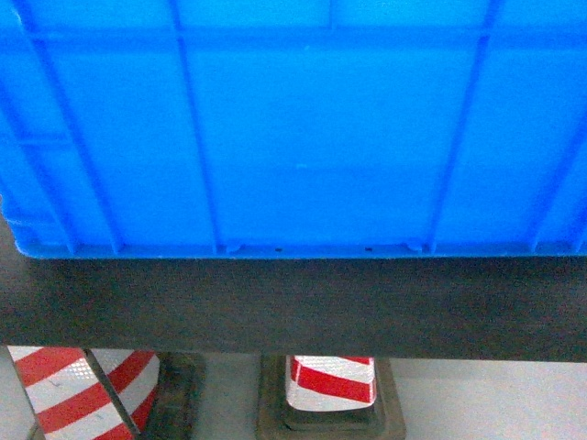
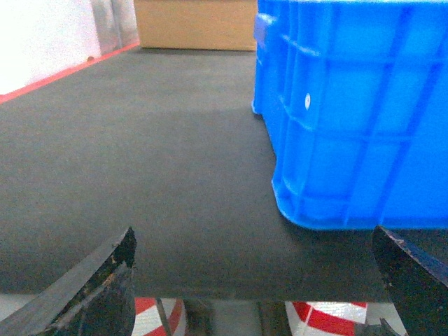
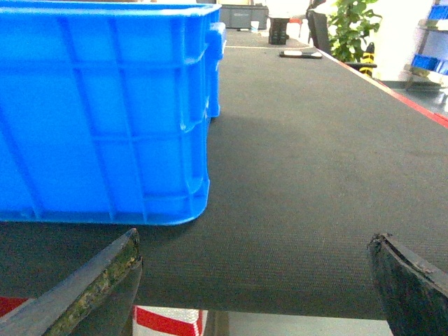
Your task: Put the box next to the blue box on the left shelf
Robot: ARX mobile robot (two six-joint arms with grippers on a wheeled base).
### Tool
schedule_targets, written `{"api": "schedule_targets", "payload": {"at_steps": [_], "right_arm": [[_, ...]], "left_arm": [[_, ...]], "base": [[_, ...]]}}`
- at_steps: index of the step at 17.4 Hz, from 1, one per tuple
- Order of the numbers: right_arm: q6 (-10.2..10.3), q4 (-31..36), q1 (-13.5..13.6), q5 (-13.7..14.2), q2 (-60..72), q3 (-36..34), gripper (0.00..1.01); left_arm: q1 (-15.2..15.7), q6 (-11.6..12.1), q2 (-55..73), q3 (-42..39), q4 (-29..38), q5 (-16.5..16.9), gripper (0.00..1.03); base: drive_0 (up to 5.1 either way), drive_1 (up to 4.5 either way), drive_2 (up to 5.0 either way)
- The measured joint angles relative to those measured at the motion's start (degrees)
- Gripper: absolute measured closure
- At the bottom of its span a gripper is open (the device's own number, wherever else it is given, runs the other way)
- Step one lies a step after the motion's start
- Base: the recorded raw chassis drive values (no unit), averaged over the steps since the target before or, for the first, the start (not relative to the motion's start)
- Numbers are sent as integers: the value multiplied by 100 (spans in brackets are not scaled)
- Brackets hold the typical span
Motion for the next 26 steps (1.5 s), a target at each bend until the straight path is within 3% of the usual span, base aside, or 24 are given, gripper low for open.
{"api": "schedule_targets", "payload": {"at_steps": [26], "right_arm": [[-4,0,0,-2,0,0,3]], "left_arm": [[0,0,0,0,4,-2,5]], "base": [[0,0,0]]}}
